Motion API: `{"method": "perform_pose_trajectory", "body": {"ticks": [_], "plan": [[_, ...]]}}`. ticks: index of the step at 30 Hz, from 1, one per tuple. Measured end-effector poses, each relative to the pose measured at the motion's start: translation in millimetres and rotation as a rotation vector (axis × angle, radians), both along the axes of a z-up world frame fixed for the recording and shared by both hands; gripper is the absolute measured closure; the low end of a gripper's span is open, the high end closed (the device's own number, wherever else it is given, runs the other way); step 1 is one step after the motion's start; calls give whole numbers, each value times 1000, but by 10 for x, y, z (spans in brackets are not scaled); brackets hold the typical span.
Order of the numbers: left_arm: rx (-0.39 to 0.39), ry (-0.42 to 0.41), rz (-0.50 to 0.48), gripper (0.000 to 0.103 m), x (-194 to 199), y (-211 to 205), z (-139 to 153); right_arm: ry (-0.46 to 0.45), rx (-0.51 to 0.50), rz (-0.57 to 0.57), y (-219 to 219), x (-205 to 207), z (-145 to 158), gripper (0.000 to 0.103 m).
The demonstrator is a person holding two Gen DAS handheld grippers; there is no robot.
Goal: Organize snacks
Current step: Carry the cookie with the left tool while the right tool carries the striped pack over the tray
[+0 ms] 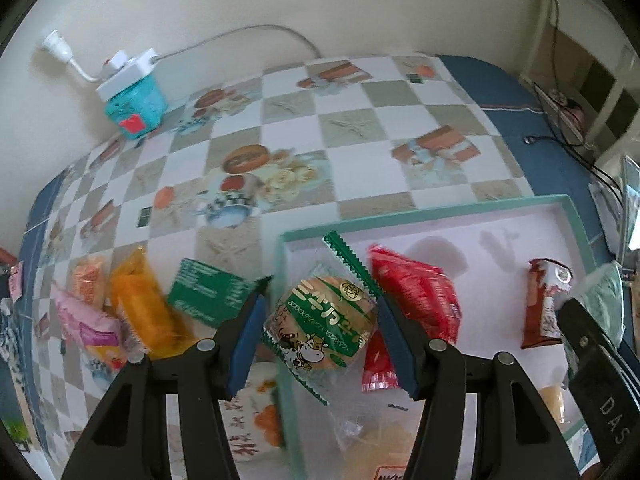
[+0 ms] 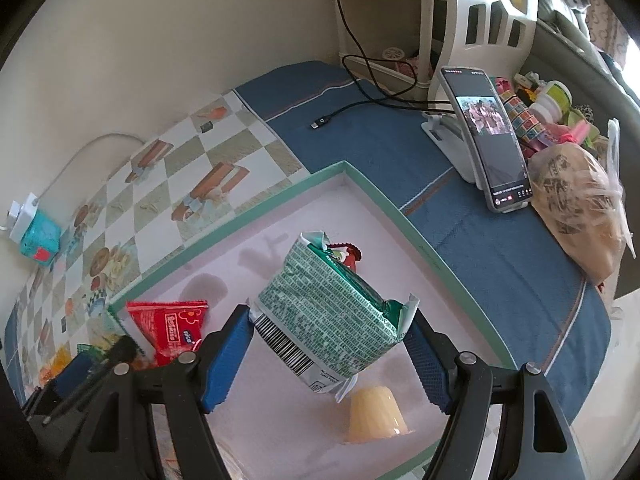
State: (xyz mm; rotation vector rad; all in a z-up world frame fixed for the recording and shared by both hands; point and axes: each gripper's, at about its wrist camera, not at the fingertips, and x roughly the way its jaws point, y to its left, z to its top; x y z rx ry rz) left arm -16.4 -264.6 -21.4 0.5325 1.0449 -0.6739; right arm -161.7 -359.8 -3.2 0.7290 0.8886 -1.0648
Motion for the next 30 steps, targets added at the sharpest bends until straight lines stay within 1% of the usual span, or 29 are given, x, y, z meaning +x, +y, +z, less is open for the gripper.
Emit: {"method": "perform_pose_trajectory", "body": {"ticks": [5, 9, 13, 17, 22, 25, 30], "plan": [[-19, 54, -22, 43, -28, -50, -69, -2, 10, -10, -44, -3, -37, 25], [-56, 114, -26, 43, 3, -45, -107, -1, 16, -18, -86, -22, -63, 25], [-76, 158, 5, 43, 77, -8, -128, -8, 21, -12, -101, -12, -88, 25], [-85, 162, 23, 42, 120, 30, -110, -11, 21, 16, -94, 28, -115, 25], [-107, 167, 41, 32, 164, 73, -54, -42, 10, 64, -50, 102, -96, 24], [-112, 170, 49, 29, 191, 103, -21, -38, 17, 63, -48, 113, -108, 23], [-116, 176, 72, 27, 233, 165, 43, -25, 31, 42, -72, 68, -137, 22]]}}
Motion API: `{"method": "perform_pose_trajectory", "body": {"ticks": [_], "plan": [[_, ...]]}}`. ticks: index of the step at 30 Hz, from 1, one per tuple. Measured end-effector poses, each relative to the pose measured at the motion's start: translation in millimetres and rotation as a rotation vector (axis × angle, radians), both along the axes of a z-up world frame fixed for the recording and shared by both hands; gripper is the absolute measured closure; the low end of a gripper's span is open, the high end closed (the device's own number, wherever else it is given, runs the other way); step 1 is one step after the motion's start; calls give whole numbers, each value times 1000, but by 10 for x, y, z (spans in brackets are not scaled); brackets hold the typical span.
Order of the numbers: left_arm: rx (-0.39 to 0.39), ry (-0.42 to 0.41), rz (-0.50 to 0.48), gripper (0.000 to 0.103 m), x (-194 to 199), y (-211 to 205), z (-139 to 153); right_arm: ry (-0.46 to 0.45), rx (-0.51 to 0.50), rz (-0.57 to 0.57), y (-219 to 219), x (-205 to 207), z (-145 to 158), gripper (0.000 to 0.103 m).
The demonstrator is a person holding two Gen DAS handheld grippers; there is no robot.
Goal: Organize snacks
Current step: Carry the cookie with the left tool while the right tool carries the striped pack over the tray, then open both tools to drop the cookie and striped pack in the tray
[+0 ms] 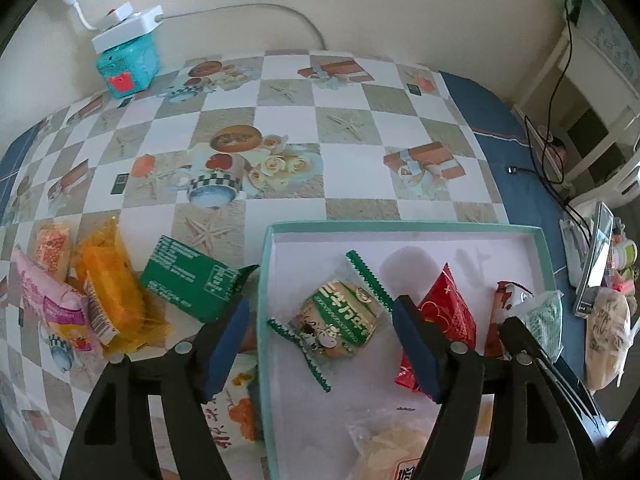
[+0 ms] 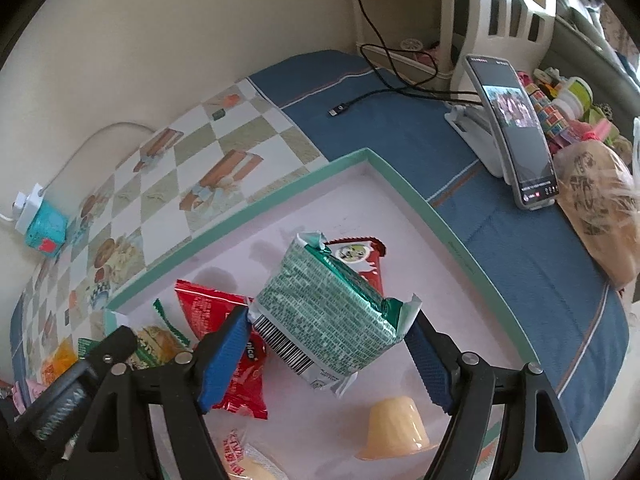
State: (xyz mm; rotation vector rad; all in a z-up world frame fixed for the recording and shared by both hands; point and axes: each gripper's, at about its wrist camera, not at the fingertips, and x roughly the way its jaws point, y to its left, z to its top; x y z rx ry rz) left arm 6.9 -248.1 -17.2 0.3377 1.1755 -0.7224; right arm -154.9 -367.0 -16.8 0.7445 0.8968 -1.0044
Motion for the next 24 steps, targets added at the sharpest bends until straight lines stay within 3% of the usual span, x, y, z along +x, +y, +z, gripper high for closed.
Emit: {"method": "perform_pose_trajectory", "body": {"ticks": [3, 10, 13, 24], "plan": [[4, 1, 30, 14, 57, 68, 44, -11, -6, -5, -7, -37, 16, 14], [18, 1, 139, 12, 273, 317, 131, -18, -22, -32, 4, -107, 66, 0], [51, -9, 184, 0, 351, 414, 116, -18, -29, -26, 33, -98, 90, 0], [115, -12, 320, 0, 618, 940, 174, 7, -57, 54, 380, 99, 193, 0]]}}
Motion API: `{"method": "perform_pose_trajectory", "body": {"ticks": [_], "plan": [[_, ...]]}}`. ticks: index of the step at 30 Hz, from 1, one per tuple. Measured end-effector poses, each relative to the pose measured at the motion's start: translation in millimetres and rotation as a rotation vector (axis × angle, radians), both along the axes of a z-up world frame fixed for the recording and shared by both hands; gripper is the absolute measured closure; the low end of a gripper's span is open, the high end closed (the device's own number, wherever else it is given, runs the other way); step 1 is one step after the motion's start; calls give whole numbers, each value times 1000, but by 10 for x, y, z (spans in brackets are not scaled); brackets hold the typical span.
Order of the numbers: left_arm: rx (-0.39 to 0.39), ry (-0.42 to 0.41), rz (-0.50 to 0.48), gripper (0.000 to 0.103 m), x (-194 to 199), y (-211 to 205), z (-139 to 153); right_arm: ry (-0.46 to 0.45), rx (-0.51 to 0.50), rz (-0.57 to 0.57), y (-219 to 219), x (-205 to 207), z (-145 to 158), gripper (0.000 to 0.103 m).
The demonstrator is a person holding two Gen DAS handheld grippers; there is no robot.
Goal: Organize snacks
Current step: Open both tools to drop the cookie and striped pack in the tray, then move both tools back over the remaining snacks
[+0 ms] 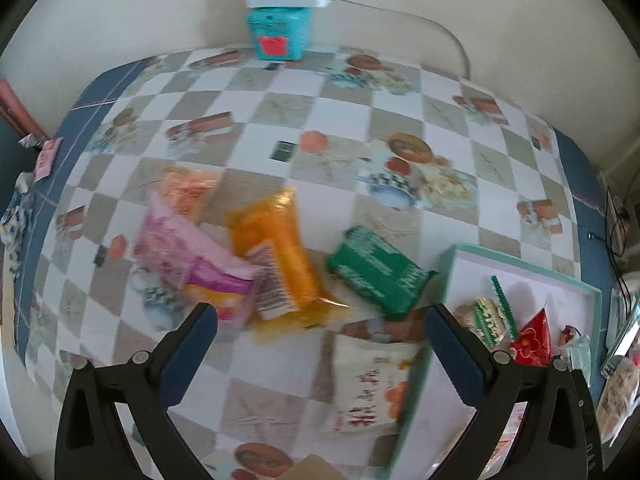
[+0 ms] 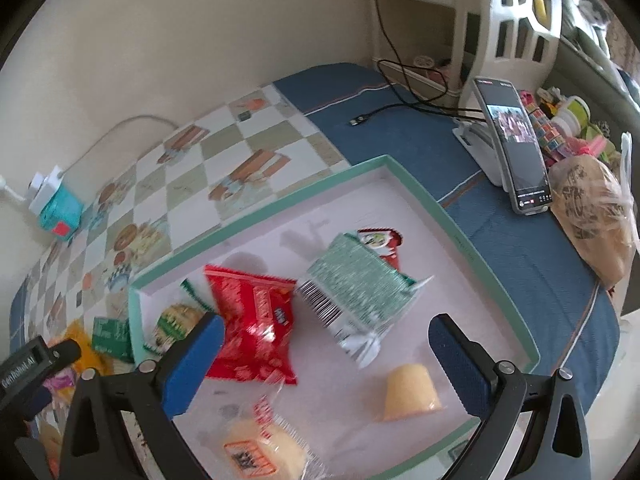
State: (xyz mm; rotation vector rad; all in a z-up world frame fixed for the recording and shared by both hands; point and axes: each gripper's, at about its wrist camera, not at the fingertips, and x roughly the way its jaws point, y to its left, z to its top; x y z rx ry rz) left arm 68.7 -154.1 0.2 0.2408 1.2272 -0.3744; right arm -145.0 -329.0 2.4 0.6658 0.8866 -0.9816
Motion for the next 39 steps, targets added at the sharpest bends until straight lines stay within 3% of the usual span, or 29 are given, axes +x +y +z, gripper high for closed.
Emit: {"method": "perform_pose_trajectory", "body": {"ticks": [14, 23, 39], "plan": [[-20, -25, 258, 0, 428, 1149, 315, 17, -64, 112, 602, 228, 219, 0], [20, -14, 334, 0, 571, 1700, 219, 18, -71, 219, 1022, 535, 237, 0], [17, -27, 395, 0, 640, 2219, 241, -19, -19, 428, 1781, 1115, 122, 0]]}}
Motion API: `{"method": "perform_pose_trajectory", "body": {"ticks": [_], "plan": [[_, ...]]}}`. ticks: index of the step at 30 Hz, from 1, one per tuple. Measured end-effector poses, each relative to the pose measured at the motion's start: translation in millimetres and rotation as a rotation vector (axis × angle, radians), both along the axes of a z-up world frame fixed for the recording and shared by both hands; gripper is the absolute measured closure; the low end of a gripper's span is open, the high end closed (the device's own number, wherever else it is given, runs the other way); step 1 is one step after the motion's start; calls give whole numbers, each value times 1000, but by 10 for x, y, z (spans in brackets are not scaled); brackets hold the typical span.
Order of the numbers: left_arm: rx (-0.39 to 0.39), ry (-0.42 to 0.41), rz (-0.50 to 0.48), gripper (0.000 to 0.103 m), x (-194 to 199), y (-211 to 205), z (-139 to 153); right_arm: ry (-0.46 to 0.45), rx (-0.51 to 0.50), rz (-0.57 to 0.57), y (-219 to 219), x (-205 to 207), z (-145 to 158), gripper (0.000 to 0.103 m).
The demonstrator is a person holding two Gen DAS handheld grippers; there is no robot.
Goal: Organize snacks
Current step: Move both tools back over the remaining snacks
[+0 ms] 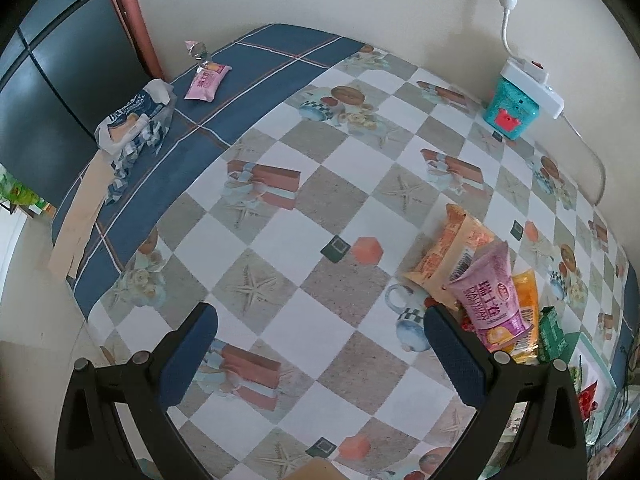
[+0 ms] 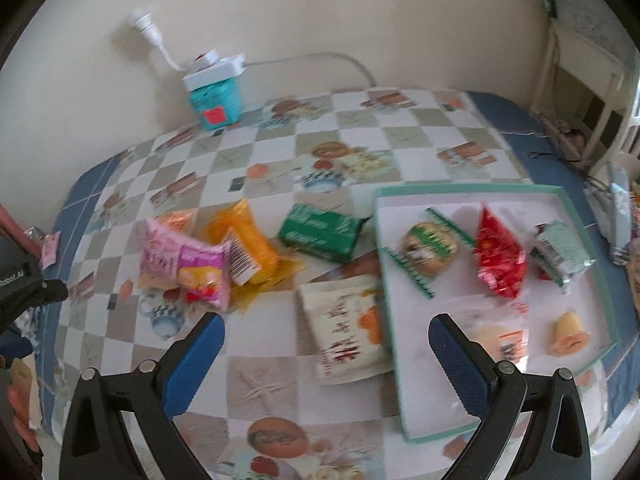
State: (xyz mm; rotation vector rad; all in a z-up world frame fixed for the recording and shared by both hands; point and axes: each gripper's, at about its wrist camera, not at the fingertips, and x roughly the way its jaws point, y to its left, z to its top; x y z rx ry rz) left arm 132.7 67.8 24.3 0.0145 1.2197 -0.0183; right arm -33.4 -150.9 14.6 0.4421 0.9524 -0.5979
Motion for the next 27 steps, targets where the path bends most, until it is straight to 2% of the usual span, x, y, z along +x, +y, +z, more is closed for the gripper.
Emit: {"method": "perform_pose_trajectory", "body": {"ticks": [5, 9, 19, 27], "plan": [[4, 12, 0, 0, 18, 24, -53, 24, 20, 37, 87, 89, -112, 0], [13, 42, -37, 0, 21, -72, -164, 56, 49, 62, 78, 125, -245, 0], [81, 186, -102, 0, -13, -411, -714, 76, 92, 55, -120, 130, -386, 0], [79, 201, -106, 0, -17, -463, -770, 91, 149, 40, -318, 99, -526, 0]]}}
